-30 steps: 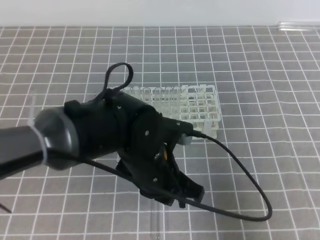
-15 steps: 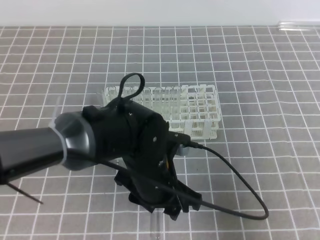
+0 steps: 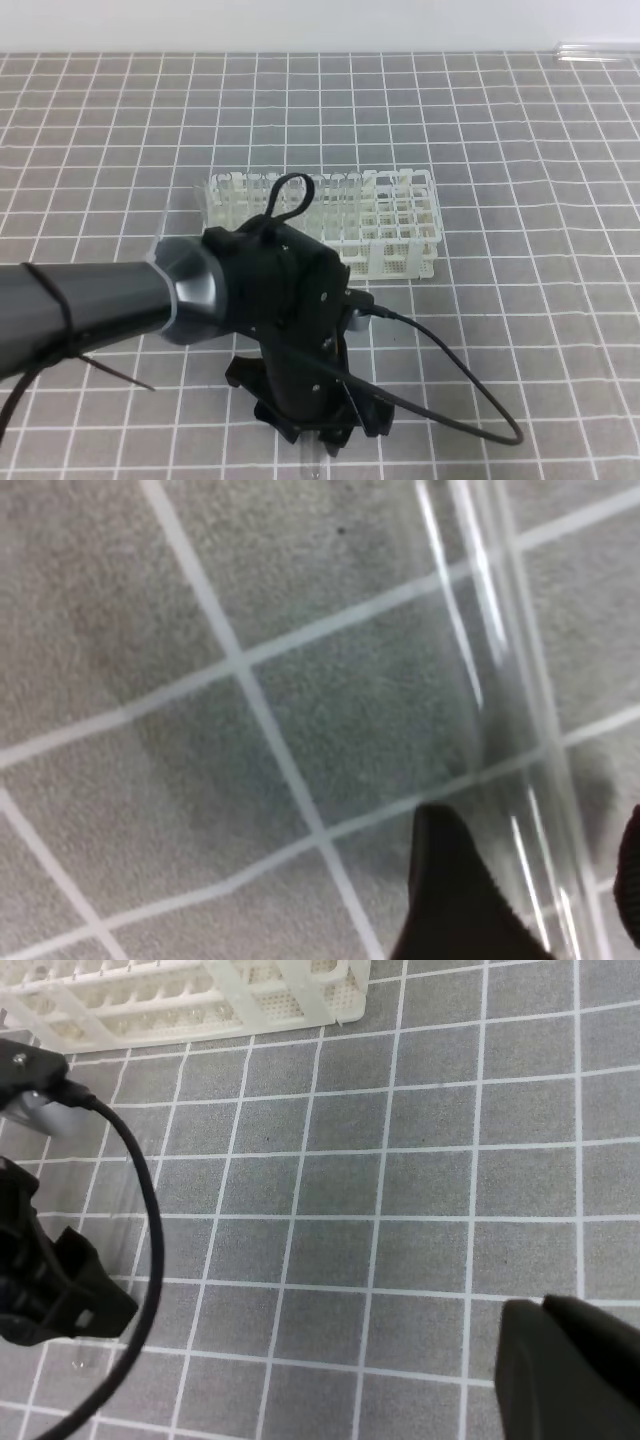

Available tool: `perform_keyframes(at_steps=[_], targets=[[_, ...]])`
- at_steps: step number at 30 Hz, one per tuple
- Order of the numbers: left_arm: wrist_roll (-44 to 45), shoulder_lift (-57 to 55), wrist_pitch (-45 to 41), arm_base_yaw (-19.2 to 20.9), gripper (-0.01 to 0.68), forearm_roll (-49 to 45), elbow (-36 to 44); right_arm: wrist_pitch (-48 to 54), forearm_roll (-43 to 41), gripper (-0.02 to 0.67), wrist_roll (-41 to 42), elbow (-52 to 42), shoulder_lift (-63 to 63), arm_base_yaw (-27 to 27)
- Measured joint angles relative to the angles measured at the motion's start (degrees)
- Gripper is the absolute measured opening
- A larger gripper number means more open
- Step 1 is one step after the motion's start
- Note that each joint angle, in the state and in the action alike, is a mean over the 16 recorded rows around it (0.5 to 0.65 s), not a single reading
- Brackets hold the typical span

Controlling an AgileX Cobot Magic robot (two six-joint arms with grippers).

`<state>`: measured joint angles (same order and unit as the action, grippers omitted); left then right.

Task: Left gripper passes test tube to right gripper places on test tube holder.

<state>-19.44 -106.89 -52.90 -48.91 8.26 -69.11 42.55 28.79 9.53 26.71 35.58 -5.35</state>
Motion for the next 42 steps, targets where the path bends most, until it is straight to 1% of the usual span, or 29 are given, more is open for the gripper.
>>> perform_keyframes(at_steps=[9, 16, 24, 26, 33, 35, 38, 42], targets=[[0.47, -1.77, -0.63, 0.02, 0.296, -1.1, -0.3, 0.0, 0.07, -0.013, 0.01, 0.0, 0.0, 0.0], [2.36, -2.69, -1.34, 0.05, 0.217, -2.05, -0.4, 0.03, 0.16, -0.013, 0.01, 0.0, 0.0, 0.0], [6.32, -3.09, -1.82, 0.07, 0.102, -3.41, -0.31, 0.08, 0.25, -0.013, 0.01, 0.0, 0.0, 0.0], [7.28, -3.02, -1.97, 0.07, 0.087, -3.69, -0.38, 0.1, 0.25, -0.013, 0.01, 0.0, 0.0, 0.0], [10.89, -1.82, -2.37, 0.07, 0.067, -3.83, -1.03, 0.21, 0.19, -0.013, 0.01, 0.0, 0.0, 0.0], [12.07, -0.67, -2.3, 0.07, 0.072, -3.35, -1.33, 0.35, 0.16, -0.013, 0.01, 0.0, 0.0, 0.0], [14.36, 1.97, -1.66, 0.07, 0.07, -1.97, -1.73, 0.73, 0.15, -0.013, 0.01, 0.0, 0.0, 0.0], [17.65, 7.04, 0.39, 0.07, 0.085, 0.52, -1.65, 1.61, 0.38, -0.013, 0.02, 0.0, 0.0, 0.0]])
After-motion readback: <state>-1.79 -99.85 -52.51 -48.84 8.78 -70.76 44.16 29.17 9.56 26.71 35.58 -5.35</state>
